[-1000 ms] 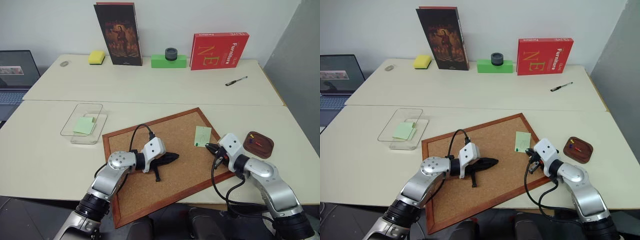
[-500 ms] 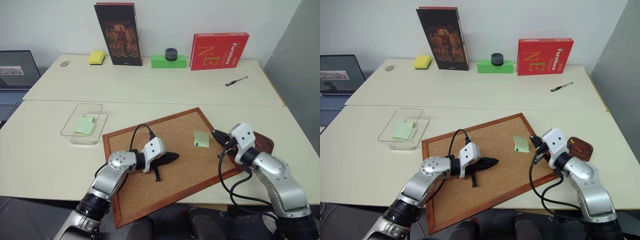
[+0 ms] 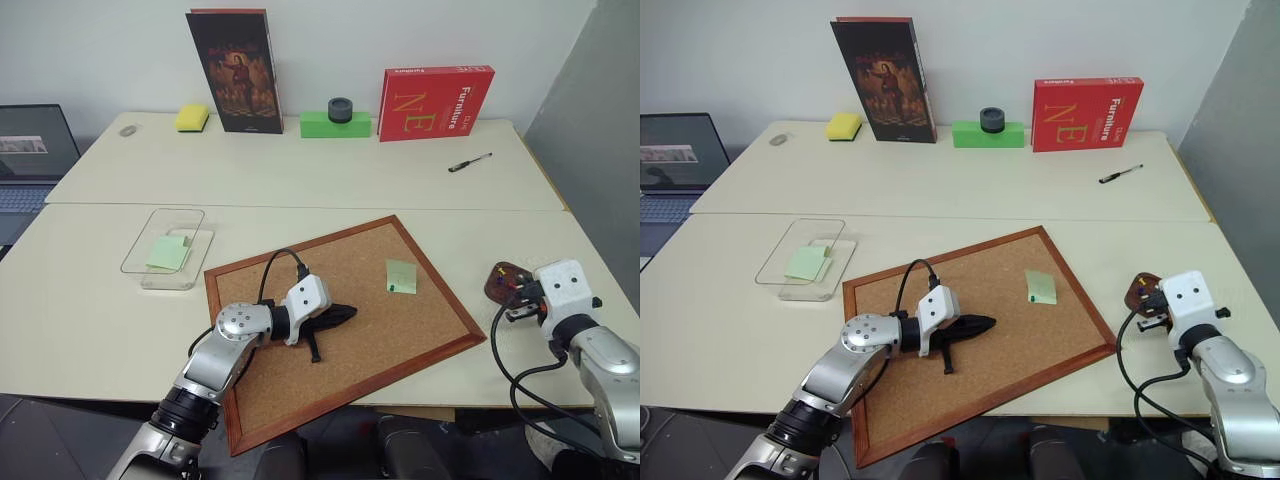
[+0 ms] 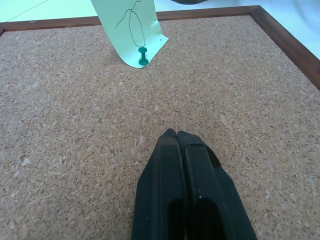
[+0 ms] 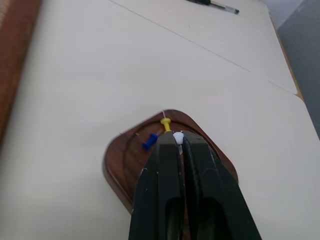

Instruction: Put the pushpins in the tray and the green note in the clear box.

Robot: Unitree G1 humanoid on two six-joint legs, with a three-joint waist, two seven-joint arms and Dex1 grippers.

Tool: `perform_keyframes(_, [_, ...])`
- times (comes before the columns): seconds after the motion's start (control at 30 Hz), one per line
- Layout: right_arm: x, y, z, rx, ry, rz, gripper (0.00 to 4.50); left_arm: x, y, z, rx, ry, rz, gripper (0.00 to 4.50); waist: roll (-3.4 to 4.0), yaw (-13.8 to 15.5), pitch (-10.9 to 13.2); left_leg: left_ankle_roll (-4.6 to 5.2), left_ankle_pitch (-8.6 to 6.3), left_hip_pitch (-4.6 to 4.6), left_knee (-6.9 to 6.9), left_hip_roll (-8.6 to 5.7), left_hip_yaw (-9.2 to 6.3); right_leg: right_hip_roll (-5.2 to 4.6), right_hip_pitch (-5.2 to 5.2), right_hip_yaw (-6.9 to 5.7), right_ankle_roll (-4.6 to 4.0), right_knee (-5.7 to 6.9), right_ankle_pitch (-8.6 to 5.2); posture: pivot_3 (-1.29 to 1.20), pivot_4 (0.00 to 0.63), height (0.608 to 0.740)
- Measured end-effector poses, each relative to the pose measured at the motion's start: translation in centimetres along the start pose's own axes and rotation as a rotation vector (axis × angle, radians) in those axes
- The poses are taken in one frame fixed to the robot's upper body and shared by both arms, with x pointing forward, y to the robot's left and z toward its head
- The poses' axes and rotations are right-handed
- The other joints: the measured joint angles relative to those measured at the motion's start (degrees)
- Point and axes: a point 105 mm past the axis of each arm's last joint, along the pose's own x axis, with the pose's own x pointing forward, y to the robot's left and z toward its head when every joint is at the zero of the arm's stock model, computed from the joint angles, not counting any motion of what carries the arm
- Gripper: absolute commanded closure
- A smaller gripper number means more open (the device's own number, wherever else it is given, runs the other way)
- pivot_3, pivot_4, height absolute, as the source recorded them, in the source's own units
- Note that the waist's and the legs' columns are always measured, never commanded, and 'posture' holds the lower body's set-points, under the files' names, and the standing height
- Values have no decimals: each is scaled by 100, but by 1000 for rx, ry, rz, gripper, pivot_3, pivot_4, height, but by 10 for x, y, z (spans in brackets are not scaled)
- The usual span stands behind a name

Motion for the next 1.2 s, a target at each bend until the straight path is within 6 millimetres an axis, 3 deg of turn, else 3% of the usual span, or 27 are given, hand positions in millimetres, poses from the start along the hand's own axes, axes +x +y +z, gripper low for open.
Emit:
perform_keyframes(0.2, [12, -6, -19, 6, 70, -17, 3200, 0, 0, 0, 1, -1, 1, 4500, 5, 1, -3, 0, 0, -2, 0, -1, 2, 0, 1, 1, 0, 0, 0, 0, 150, 740])
perform_keyframes(0.47, [20, -6, -16, 20, 54, -6, 1486, 1, -2, 0, -1, -4, 3, 4500, 8, 3, -5, 0, 0, -2, 0, -1, 0, 0, 1, 1, 1, 0, 0, 0, 150, 740])
perform_keyframes(0.67, [15, -6, -4, 51, 2, -1, 1486, 0, -2, 0, -1, -5, 4, 4500, 12, 1, -6, 0, 0, -4, -1, -1, 0, 0, 1, 0, 1, 1, 0, 0, 150, 740])
perform_keyframes(0.83, [-2, 6, 31, 87, -142, 82, 1486, 0, -1, 0, -1, -4, 3, 4500, 15, 3, -9, 0, 0, -4, -1, -1, -2, 0, 1, -1, 1, 0, 0, 0, 150, 740])
perform_keyframes(1.07, [-24, 92, 52, 173, -194, 470, 1486, 0, 0, 0, -2, 0, 2, 4500, 13, 0, -12, 0, 0, -2, 2, 1, -2, 1, 1, -1, 0, -2, 0, 0, 150, 740])
perform_keyframes(1.2, [-24, 124, 53, 195, -161, 598, 1486, 0, 1, 0, -2, 1, 2, 4500, 11, -1, -13, 0, 0, -1, 3, 2, -1, 1, 1, -1, 0, -3, 0, 0, 150, 740])
